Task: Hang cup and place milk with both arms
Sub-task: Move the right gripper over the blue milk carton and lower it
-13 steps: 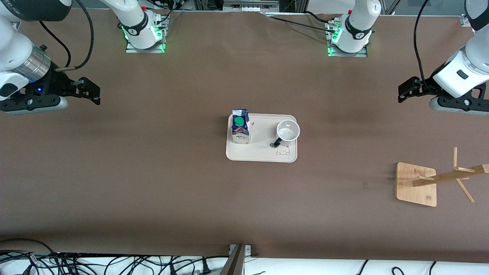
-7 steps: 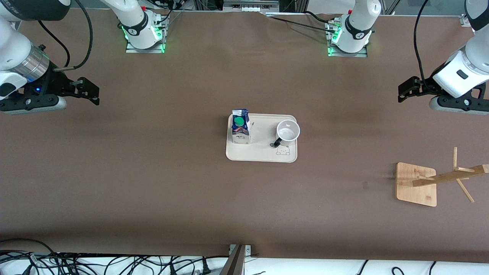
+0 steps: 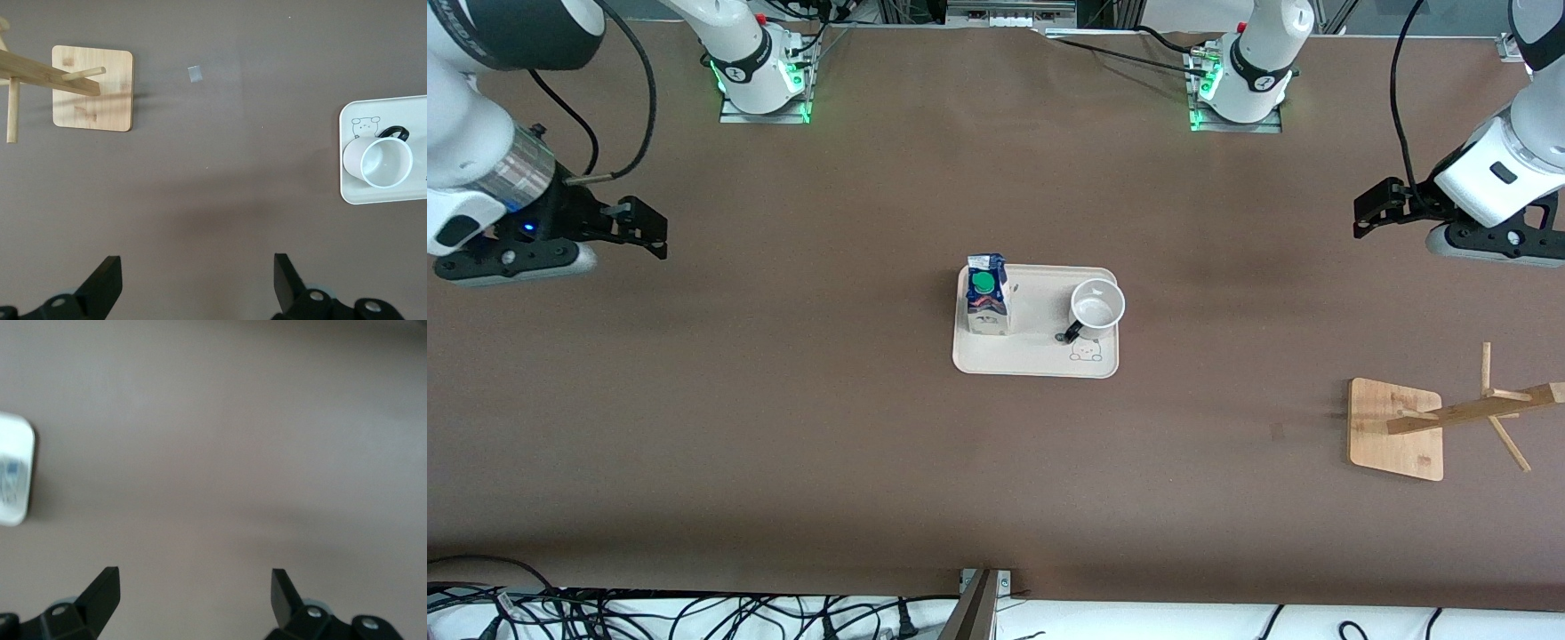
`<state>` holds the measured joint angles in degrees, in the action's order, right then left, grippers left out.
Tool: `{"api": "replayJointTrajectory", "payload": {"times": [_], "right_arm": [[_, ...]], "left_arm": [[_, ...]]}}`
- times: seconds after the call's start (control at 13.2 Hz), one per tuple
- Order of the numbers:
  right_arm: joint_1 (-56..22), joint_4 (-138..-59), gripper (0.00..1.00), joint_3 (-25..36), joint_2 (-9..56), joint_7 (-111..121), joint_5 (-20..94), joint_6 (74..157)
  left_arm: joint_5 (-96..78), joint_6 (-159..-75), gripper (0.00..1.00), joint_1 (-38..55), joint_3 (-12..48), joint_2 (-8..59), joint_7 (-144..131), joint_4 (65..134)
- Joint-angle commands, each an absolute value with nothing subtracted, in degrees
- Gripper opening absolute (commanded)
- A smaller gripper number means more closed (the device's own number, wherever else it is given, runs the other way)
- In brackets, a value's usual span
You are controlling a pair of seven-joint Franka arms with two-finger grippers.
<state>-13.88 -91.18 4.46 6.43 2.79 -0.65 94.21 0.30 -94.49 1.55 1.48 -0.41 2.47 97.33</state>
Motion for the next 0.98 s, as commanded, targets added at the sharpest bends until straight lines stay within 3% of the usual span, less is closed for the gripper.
{"api": "replayJointTrajectory", "payload": {"times": [0.0,0.3,0.91], "right_arm": [[-16.4,-90.2,1.00,2.3,8.4,2.7,1.5,91.6],[-25.5,-89.3,1.00,2.0,14.2,-13.3,4.8,99.1],[-42.9,-80.2,1.00,1.9,29.5,-42.0,6.9,113.8]], "left_arm": [[0.2,-93.2,1.00,1.5,1.7,0.2,2.5,95.6],[0.2,-93.2,1.00,1.6,1.7,0.2,2.4,95.6],[0.2,-93.2,1.00,1.6,2.0,0.2,2.4,95.5]]}}
